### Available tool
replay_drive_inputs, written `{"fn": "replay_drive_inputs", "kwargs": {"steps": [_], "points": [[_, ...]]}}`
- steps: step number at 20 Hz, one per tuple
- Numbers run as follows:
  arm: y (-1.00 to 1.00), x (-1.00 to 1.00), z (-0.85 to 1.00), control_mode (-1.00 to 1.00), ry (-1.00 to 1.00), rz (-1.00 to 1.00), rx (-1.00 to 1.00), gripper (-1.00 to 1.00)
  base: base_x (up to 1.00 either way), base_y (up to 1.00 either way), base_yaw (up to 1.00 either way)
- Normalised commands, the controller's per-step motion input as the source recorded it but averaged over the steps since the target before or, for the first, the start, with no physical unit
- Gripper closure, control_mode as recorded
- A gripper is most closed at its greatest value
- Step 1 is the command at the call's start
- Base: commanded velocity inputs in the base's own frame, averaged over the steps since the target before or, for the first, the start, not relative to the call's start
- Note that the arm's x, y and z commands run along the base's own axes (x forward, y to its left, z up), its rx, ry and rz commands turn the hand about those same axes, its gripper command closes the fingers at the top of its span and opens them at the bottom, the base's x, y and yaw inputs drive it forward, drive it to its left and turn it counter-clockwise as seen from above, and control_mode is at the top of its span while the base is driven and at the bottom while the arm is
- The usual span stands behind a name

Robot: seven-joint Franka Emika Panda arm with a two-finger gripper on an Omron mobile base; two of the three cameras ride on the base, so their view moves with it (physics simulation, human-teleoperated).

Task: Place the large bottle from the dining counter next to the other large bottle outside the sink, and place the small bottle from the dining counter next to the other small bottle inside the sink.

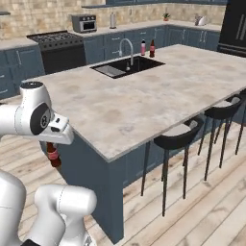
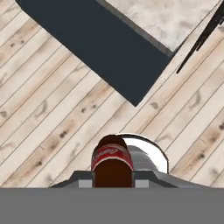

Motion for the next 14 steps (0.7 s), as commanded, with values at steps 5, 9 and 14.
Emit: {"fn": "replay_drive_inputs", "kwargs": {"steps": [5, 9, 14], "points": [[0.0, 0.0, 0.0, 1.0, 0.0, 0.0, 0.0, 1.0, 0.31, 1.0, -0.4], [0.0, 0.0, 0.0, 1.0, 0.0, 0.0, 0.0, 1.0, 0.08, 1.0, -0.39], [0.0, 0.0, 0.0, 1.0, 0.0, 0.0, 0.0, 1.0, 0.0, 1.0, -0.35]]}}
